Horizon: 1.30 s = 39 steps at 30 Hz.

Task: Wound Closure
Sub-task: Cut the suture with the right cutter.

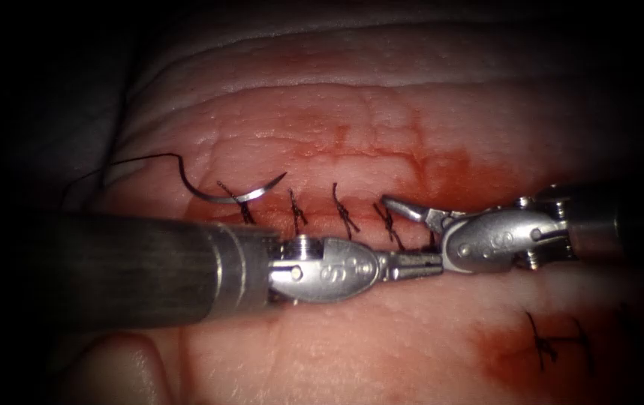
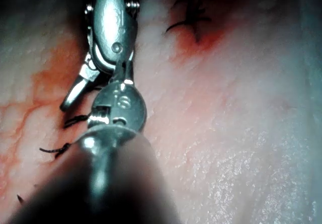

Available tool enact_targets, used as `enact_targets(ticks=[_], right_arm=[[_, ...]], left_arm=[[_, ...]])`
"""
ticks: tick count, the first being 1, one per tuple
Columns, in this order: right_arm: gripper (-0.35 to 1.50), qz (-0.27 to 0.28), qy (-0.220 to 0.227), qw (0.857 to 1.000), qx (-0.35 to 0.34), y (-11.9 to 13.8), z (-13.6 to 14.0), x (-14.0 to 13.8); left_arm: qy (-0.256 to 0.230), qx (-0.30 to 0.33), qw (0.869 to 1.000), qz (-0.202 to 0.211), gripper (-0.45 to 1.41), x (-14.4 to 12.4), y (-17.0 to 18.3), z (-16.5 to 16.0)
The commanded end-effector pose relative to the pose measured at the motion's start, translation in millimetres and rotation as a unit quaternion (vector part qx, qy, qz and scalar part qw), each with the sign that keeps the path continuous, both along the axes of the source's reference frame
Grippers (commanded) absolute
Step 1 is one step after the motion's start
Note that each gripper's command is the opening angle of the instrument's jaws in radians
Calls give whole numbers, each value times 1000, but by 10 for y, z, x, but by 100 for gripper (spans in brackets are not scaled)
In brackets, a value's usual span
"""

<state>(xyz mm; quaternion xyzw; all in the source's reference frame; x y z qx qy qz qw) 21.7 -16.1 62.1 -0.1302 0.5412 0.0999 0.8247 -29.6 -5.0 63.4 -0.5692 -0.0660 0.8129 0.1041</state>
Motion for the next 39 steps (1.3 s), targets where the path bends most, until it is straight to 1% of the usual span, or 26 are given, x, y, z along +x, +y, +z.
enact_targets(ticks=[1,4,5,6,7,8,12,16,17,18,19,20,21,22,27,31,36,37,39], right_arm=[[96,-1,-1,1000,-3,-2,6,7],[72,1,-4,1000,-6,-1,8,7],[51,2,-3,1000,-7,-1,8,7],[12,5,-5,1000,-8,-1,9,7],[-18,9,-7,1000,-9,-1,9,7],[-35,11,-9,1000,-12,-1,9,7],[-35,31,-4,999,-22,-1,9,6],[-35,29,-6,999,-27,1,10,4],[-25,29,-6,999,-27,1,10,4],[10,28,-6,999,-27,1,10,4],[69,29,-7,999,-27,2,10,3],[110,29,-7,999,-26,3,9,2],[130,28,-6,999,-25,3,8,1],[142,25,-1,999,-25,4,5,-3],[145,-14,-13,1000,-22,5,-11,-27],[147,-19,-24,999,-27,16,-25,-47],[145,-17,-22,999,-23,27,-39,-68],[142,-17,-23,999,-24,29,-41,-72],[142,-17,-25,999,-26,29,-43,-74]], left_arm=[[0,0,1000,1,-45,-6,-2,5],[2,3,1000,2,-45,-6,-3,6],[2,5,1000,1,-45,-6,-3,6],[2,5,1000,1,-45,-7,-3,6],[2,5,1000,1,-45,-7,-3,6],[2,5,1000,1,-45,-7,-3,6],[2,5,1000,1,-45,-6,-4,6],[2,5,1000,2,-45,-4,-6,5],[1,5,1000,3,-45,-3,-7,5],[1,4,1000,3,-45,-2,-7,5],[1,4,1000,4,-45,-1,-9,4],[1,4,1000,5,-45,0,-10,4],[0,6,1000,5,-45,3,-14,3],[-1,7,1000,7,-45,8,-19,1],[5,18,999,27,-45,34,-51,-7],[13,27,999,43,-45,55,-75,-10],[31,43,997,48,-45,72,-88,-14],[43,60,996,51,-40,72,-91,-11],[56,82,994,48,-16,70,-94,-4]])
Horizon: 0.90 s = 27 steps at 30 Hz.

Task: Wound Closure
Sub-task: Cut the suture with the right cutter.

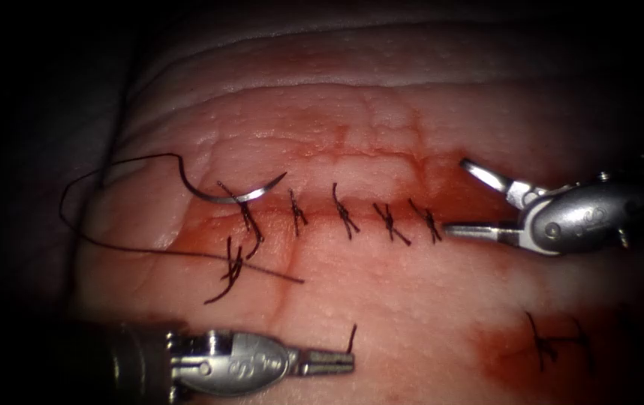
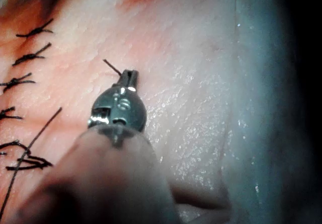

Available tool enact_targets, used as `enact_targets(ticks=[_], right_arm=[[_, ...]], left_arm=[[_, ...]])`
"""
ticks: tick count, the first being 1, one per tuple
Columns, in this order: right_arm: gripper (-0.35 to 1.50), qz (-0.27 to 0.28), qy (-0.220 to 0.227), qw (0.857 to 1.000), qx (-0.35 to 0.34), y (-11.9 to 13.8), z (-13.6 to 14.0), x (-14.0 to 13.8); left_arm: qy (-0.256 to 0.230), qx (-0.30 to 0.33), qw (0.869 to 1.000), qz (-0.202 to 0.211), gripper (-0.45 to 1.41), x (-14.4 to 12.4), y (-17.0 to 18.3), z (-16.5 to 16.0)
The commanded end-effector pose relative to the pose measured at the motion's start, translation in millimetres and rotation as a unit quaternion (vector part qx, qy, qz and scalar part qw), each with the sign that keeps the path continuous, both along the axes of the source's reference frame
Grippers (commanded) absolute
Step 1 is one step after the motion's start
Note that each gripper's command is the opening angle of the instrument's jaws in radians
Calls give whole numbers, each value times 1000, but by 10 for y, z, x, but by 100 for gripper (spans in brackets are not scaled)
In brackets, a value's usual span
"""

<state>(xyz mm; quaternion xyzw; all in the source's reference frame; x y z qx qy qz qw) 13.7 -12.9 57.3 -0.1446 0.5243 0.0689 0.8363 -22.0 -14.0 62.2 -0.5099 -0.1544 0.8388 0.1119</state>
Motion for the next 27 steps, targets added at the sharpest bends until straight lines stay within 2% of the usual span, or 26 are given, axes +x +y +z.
enact_targets(ticks=[1,7,10,16,23,27], right_arm=[[140,-1,0,1000,-1,-3,5,6],[137,1,1,1000,-1,-3,4,9],[131,-1,-1,1000,0,-4,3,9],[126,-1,-1,1000,0,-4,3,9],[121,2,-7,1000,1,-5,2,6],[108,2,-5,1000,11,-11,-1,9]], left_arm=[[8,17,1000,-9,-3,-9,-6,13],[50,69,996,-7,66,-8,-16,52],[62,80,995,-2,81,-3,-15,62],[58,91,994,0,79,4,-8,45],[42,79,996,9,66,25,1,-8],[13,84,996,-11,64,47,17,-41]])
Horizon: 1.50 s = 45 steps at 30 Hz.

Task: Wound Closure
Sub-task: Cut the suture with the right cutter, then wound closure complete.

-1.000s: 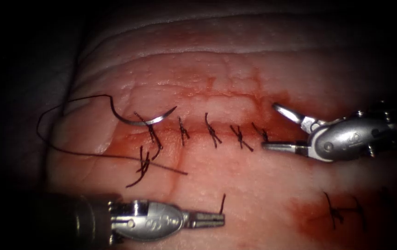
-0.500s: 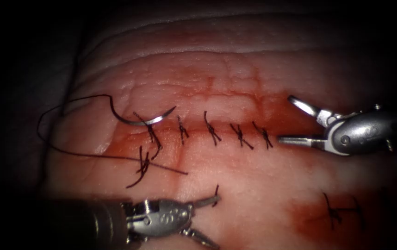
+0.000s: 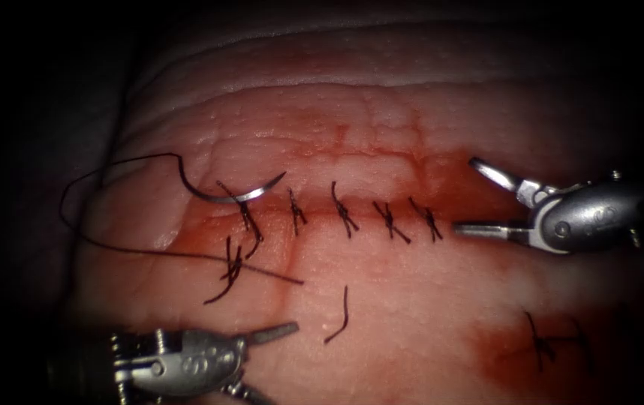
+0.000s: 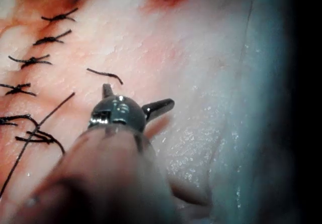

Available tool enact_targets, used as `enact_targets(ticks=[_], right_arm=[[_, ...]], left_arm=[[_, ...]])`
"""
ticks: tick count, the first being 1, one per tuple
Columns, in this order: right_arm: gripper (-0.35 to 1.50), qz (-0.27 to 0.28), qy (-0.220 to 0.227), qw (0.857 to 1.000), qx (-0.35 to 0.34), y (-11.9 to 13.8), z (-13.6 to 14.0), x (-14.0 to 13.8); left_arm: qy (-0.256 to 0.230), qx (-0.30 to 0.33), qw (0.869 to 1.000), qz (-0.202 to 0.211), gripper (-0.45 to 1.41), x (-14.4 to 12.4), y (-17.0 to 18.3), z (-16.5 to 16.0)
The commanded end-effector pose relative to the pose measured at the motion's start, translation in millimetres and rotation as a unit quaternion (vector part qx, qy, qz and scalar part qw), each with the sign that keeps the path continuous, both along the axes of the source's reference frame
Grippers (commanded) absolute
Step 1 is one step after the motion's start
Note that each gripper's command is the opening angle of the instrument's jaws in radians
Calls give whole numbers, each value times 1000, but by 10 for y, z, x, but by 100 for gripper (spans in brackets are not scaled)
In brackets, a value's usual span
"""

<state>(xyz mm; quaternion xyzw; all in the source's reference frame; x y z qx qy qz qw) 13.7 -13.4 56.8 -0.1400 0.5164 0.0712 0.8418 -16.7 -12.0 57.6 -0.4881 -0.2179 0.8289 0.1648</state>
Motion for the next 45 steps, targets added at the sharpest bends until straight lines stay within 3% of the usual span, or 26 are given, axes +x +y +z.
enact_targets(ticks=[1,4,6,9,11,12,13,14,17,22,24,45], right_arm=[[105,-1,2,1000,13,-9,2,12],[98,7,9,999,40,-11,-6,15],[61,13,17,998,65,-9,-11,16],[46,22,23,996,89,-2,-20,15],[46,24,23,995,96,5,-25,13],[66,22,22,994,101,12,-27,11],[106,22,22,994,104,17,-28,9],[121,21,23,994,105,18,-30,5],[94,14,26,994,107,18,-35,-8],[91,6,26,993,115,19,-48,-16],[81,5,28,993,116,17,-55,-16],[64,11,34,993,116,18,-63,-14]], left_arm=[[-4,-9,1000,-5,71,1,1,-1],[-1,-23,1000,-21,64,12,15,-12],[-15,-47,998,-35,59,13,24,-16],[-34,-68,995,-57,52,16,43,-21],[-49,-70,994,-63,49,21,61,-24],[-51,-72,994,-64,44,24,70,-25],[-55,-72,994,-68,42,27,78,-26],[-59,-75,993,-71,42,32,90,-28],[-69,-83,991,-77,42,41,112,-32],[-74,-89,991,-72,42,54,134,-32],[-82,-96,989,-82,41,59,139,-29],[-74,-102,988,-84,39,57,131,-21]])
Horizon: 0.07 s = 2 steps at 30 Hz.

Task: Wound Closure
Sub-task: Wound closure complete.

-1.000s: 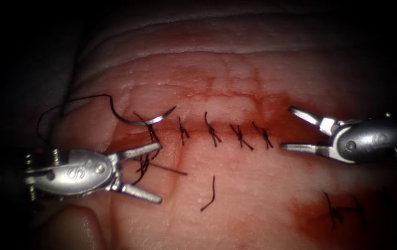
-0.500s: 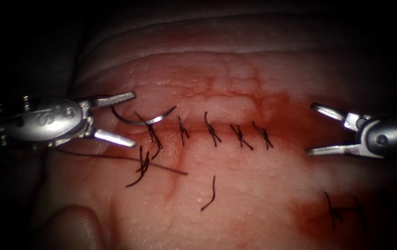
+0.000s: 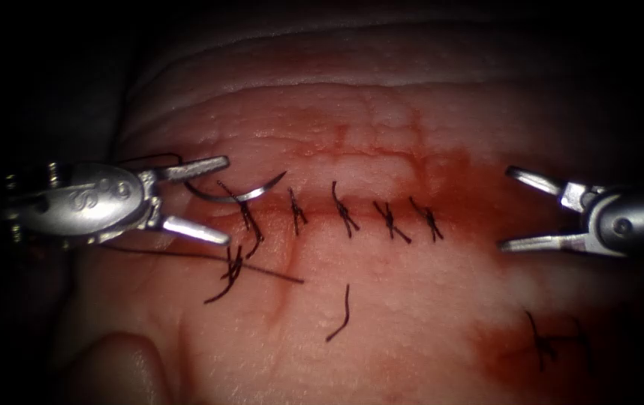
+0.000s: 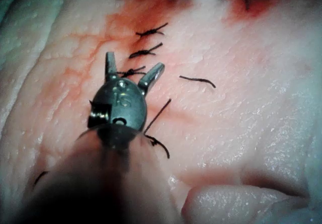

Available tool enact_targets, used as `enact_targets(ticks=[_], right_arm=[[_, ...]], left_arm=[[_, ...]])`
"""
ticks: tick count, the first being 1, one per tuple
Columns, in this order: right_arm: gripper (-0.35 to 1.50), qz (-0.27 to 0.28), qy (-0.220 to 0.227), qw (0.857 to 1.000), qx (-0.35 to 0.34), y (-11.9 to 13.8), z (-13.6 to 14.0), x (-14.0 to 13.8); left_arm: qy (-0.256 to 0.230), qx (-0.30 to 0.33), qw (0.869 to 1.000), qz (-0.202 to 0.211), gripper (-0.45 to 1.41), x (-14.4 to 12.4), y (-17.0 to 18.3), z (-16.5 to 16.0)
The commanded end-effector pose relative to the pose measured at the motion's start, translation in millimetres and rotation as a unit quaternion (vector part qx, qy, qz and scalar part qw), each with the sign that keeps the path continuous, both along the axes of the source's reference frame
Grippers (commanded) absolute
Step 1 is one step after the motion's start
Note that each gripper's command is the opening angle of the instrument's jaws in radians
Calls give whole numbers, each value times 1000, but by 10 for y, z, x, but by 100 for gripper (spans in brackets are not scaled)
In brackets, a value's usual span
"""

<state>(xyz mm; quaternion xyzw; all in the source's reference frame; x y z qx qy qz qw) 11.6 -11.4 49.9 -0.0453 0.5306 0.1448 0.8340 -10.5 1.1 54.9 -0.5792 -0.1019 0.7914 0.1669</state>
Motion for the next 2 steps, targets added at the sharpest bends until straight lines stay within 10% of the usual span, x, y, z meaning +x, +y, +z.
enact_targets(ticks=[1,2], right_arm=[[64,-1,1,1000,0,-3,6,7],[64,-1,1,1000,0,-3,6,7]], left_arm=[[0,0,1000,0,39,-5,-2,6],[0,-1,1000,0,39,-6,-3,6]])
